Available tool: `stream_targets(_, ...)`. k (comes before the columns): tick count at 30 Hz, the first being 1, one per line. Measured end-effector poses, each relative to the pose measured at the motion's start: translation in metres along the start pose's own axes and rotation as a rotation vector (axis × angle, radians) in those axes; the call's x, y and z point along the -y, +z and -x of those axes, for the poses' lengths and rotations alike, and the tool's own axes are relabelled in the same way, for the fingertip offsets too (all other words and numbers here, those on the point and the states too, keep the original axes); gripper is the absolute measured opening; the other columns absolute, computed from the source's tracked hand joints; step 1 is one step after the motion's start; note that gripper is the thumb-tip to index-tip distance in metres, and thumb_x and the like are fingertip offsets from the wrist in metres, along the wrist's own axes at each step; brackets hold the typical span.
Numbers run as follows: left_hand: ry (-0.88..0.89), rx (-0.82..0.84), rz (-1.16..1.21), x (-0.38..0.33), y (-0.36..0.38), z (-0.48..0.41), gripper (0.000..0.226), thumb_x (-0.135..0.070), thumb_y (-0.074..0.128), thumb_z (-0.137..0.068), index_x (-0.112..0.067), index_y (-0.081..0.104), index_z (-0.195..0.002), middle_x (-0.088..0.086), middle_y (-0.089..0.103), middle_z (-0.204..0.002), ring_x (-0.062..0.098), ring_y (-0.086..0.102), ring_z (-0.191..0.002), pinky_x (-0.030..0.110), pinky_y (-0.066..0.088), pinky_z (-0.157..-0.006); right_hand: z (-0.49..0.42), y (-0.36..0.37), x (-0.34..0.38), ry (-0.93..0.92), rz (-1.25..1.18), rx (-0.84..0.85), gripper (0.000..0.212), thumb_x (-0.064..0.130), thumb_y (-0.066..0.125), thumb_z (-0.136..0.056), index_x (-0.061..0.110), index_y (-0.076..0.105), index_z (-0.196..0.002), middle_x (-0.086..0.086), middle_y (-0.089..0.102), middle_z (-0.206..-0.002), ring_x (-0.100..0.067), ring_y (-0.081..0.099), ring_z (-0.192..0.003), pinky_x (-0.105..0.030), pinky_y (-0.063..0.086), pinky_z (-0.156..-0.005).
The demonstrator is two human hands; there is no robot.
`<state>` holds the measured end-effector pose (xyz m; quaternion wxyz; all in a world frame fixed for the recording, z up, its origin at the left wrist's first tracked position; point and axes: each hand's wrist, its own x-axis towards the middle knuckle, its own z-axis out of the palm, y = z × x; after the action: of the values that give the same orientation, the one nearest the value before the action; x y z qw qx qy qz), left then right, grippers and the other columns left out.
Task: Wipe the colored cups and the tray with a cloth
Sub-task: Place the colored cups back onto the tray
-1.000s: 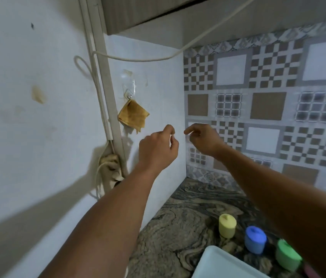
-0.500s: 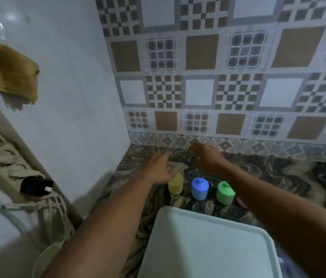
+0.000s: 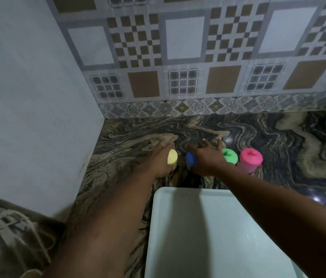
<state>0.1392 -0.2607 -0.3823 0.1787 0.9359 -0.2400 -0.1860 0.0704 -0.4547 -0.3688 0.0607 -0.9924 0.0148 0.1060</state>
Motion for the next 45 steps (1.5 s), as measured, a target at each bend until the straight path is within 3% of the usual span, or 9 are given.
stream_targets(5,0.046,-0.063,-0.003,-0.003,-0.012,0.000,0.082,-0.041,0.082,-0.077,-0.035,0.039,-0.147,0.009,0.041,-0.150,0.035,0.047,-0.133,0.046,0.047,-0.101,0.007,-0.003,0.000,0.003,-0.031,-0.036,0.083,0.051,0.070,-0.077,0.035,0.033,-0.149,-0.013,0.054,-0.138,-0.034,0.035,-0.142,-0.071,0.004,-0.112)
stream_targets(11,0.094,-0.132,0.021,-0.019,-0.032,0.023,0.080,-0.045,0.082,-0.073,-0.041,0.043,-0.143,0.004,0.048,-0.148,0.031,0.049,-0.133,0.044,0.047,-0.101,0.030,-0.015,0.002,0.036,-0.076,-0.133,0.079,0.051,0.073,-0.071,0.029,0.037,-0.138,-0.009,0.065,-0.119,-0.032,0.058,-0.116,-0.058,0.025,-0.105)
stream_targets(19,0.107,-0.197,-0.007,-0.035,-0.025,0.074,0.078,-0.040,0.082,-0.070,-0.034,0.049,-0.140,0.000,0.056,-0.139,0.026,0.054,-0.124,0.030,0.045,-0.092,0.079,-0.019,0.010,0.004,-0.146,-0.183,0.087,0.055,0.073,-0.069,0.024,0.031,-0.139,-0.008,0.067,-0.119,-0.034,0.060,-0.111,-0.051,0.035,-0.098)
stream_targets(23,0.049,-0.156,0.022,-0.038,-0.007,0.108,0.072,-0.044,0.081,-0.066,-0.036,0.050,-0.131,0.003,0.059,-0.128,0.027,0.058,-0.114,0.033,0.049,-0.087,0.107,-0.007,0.014,-0.015,-0.178,-0.148,0.087,0.058,0.070,-0.068,0.022,0.031,-0.137,-0.008,0.066,-0.112,-0.034,0.059,-0.100,-0.046,0.039,-0.091)
stream_targets(29,0.047,-0.110,-0.004,-0.028,0.023,0.128,0.071,-0.036,0.081,-0.067,-0.034,0.051,-0.131,0.004,0.059,-0.123,0.026,0.059,-0.110,0.033,0.050,-0.087,0.130,0.021,0.022,-0.031,-0.235,-0.176,0.083,0.055,0.071,-0.066,0.024,0.032,-0.132,-0.005,0.063,-0.114,-0.032,0.059,-0.104,-0.043,0.033,-0.088)
stream_targets(36,0.022,-0.033,-0.085,-0.018,0.040,0.140,0.082,-0.034,0.079,-0.072,-0.032,0.043,-0.145,0.005,0.053,-0.137,0.028,0.054,-0.122,0.033,0.048,-0.094,0.133,0.047,0.029,0.012,-0.250,-0.048,0.096,0.052,0.075,-0.067,0.026,0.023,-0.144,-0.008,0.061,-0.131,-0.033,0.054,-0.123,-0.059,0.027,-0.106)
stream_targets(41,0.019,-0.010,-0.100,-0.014,0.037,0.139,0.082,-0.040,0.078,-0.071,-0.035,0.041,-0.144,0.002,0.051,-0.138,0.026,0.055,-0.121,0.031,0.047,-0.090,0.132,0.054,0.024,0.014,-0.267,0.004,0.104,0.058,0.076,-0.064,0.029,0.021,-0.147,-0.004,0.055,-0.140,-0.030,0.048,-0.130,-0.061,0.025,-0.109)
stream_targets(43,0.016,-0.009,-0.070,-0.020,0.027,0.137,0.077,-0.050,0.069,-0.074,-0.039,0.039,-0.145,0.000,0.049,-0.143,0.025,0.054,-0.125,0.035,0.047,-0.096,0.133,0.045,0.019,-0.011,-0.291,0.011,0.104,0.075,0.064,-0.062,0.028,0.026,-0.148,-0.003,0.052,-0.142,-0.029,0.046,-0.131,-0.059,0.027,-0.108)
stream_targets(45,0.008,-0.068,-0.023,-0.028,0.011,0.131,0.070,-0.055,0.055,-0.078,-0.040,0.039,-0.145,0.000,0.047,-0.146,0.026,0.053,-0.127,0.041,0.047,-0.101,0.135,0.031,0.008,-0.028,-0.369,-0.132,0.085,0.082,0.040,-0.070,0.027,0.043,-0.135,-0.002,0.059,-0.129,-0.026,0.052,-0.118,-0.050,0.036,-0.100)
